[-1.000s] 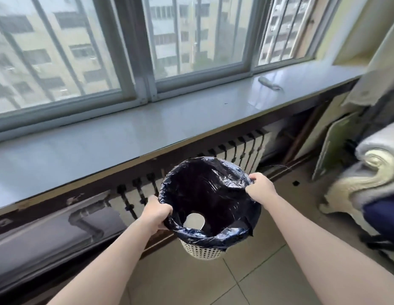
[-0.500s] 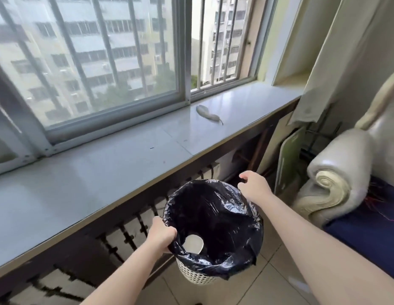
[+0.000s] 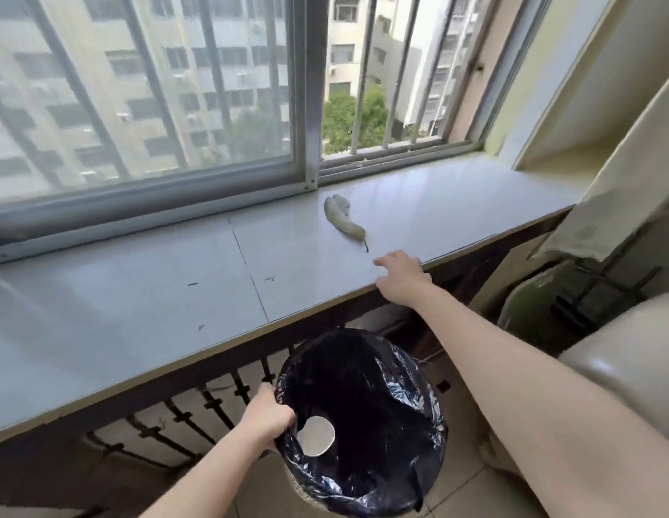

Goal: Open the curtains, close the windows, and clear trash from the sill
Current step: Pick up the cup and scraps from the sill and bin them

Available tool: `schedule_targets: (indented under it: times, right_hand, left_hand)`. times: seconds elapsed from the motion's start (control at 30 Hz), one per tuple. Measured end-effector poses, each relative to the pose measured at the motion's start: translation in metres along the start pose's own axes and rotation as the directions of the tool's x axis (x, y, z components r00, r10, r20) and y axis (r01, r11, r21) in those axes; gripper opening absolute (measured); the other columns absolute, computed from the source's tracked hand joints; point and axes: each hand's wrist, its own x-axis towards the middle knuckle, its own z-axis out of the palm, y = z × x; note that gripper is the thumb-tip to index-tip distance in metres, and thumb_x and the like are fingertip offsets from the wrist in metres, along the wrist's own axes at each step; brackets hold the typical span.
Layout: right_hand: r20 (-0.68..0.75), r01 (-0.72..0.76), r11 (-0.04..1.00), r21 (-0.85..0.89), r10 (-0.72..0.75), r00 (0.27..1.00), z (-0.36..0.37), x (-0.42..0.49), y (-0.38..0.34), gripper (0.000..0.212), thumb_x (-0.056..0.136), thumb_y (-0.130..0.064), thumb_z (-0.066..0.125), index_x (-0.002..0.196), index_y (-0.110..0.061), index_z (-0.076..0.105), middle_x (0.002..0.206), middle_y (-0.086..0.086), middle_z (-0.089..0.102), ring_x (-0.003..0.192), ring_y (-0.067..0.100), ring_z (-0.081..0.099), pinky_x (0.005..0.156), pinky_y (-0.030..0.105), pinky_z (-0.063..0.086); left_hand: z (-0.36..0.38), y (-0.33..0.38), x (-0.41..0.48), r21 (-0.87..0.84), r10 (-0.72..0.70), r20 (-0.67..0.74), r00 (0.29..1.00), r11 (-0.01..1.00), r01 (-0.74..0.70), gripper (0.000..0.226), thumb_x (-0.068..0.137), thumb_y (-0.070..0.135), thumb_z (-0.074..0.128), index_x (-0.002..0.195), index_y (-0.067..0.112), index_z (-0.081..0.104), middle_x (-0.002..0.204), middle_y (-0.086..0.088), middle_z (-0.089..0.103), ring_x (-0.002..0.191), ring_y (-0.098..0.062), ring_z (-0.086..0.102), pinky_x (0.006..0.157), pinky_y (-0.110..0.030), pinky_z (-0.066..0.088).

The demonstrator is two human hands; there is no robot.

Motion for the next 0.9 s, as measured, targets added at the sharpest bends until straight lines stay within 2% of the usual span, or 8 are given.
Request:
schedule_targets:
  times: [0.23,0.43,0.57,0.63,0.67,0.73,0.83,0.9]
  right_hand:
    - [0.225,0.194,0.972,-0.137,-0.16,0.961,-0.011,0.072,-0.003,0.048,0.094,-0.024,0.025,0.142,-0.029,0.03,0.149,0.002,0.023,0.13,0.032,0.02,0.096,0.051,0.027]
    - [0.194,0.25,0.959,-0.13,-0.223,0.955,-0.003,0.089,0.0,0.039,0.091,-0.016,0.032,0.128,-0.012,0.044,0.14,0.003,0.034,0.121,0.027,0.03,0.079,0.04,0.024]
    - [-0.097,0.327,0.917,0.231,-0.313,0.945,-0.009,0.084,0.005,0.025,0.088,-0.017,0.047,0.095,-0.004,0.067,0.096,0.01,0.066,0.085,0.024,0.055,0.068,0.029,0.042]
    - [0.026,0.265,0.781,0.566,-0.338,0.941,-0.017,0.075,0.016,0.021,0.079,-0.017,0.058,0.071,-0.001,0.068,0.068,0.008,0.061,0.06,0.018,0.05,0.055,0.024,0.041]
    - [0.178,0.162,0.708,0.688,-0.381,0.907,-0.021,0.069,0.022,0.018,0.076,-0.014,0.061,0.062,-0.003,0.067,0.062,0.006,0.059,0.053,0.015,0.047,0.054,0.022,0.041]
    - [0.482,-0.006,0.682,0.731,-0.51,0.712,-0.022,0.058,0.044,0.016,0.073,-0.006,0.061,0.056,-0.007,0.064,0.055,0.004,0.058,0.044,0.012,0.045,0.051,0.019,0.042]
    - [0.769,-0.057,0.816,0.575,-0.515,0.377,-0.01,0.046,0.083,0.013,0.075,-0.004,0.061,0.063,-0.006,0.066,0.049,0.001,0.059,0.045,0.009,0.049,0.053,0.018,0.044]
    - [0.867,-0.046,0.891,0.451,-0.425,0.261,0.001,0.038,0.105,0.009,0.074,-0.006,0.063,0.066,-0.006,0.067,0.05,0.001,0.057,0.048,0.009,0.048,0.057,0.019,0.043]
  left_hand:
    - [0.042,0.025,0.001,0.02,-0.065,-0.118,0.991,0.998,0.068,0.028,0.075,0.007,0.05,0.101,0.011,0.041,0.089,-0.008,0.055,0.085,-0.027,0.058,0.057,-0.028,0.046]
    - [0.055,0.03,-0.007,-0.088,-0.133,-0.163,0.978,0.989,0.12,0.021,0.073,0.004,0.049,0.09,0.011,0.04,0.075,-0.006,0.049,0.069,-0.024,0.051,0.049,-0.026,0.038]
    - [0.057,0.029,-0.013,-0.143,-0.17,-0.202,0.965,0.979,0.143,0.025,0.069,0.002,0.049,0.092,0.011,0.042,0.081,-0.009,0.052,0.074,-0.026,0.054,0.049,-0.025,0.043]
    - [0.058,0.029,-0.013,-0.172,-0.187,-0.207,0.96,0.973,0.152,0.028,0.068,0.001,0.049,0.094,0.01,0.043,0.086,-0.012,0.053,0.077,-0.029,0.057,0.053,-0.029,0.047]
    - [0.057,0.028,-0.012,-0.189,-0.185,-0.211,0.96,0.971,0.146,0.029,0.069,0.0,0.048,0.096,0.01,0.043,0.086,-0.013,0.053,0.076,-0.03,0.057,0.054,-0.03,0.048]
    - [0.061,0.027,-0.012,-0.219,-0.183,-0.211,0.96,0.966,0.137,0.028,0.07,-0.002,0.046,0.095,0.011,0.043,0.084,-0.013,0.052,0.072,-0.028,0.055,0.053,-0.028,0.046]
    - [0.065,0.026,-0.012,-0.245,-0.19,-0.217,0.957,0.96,0.135,0.024,0.071,-0.004,0.046,0.085,0.014,0.041,0.082,-0.011,0.051,0.066,-0.024,0.054,0.046,-0.024,0.046]
    - [0.068,0.025,-0.012,-0.268,-0.194,-0.214,0.957,0.954,0.133,0.025,0.071,-0.005,0.046,0.087,0.014,0.041,0.082,-0.011,0.052,0.067,-0.024,0.056,0.044,-0.025,0.047]
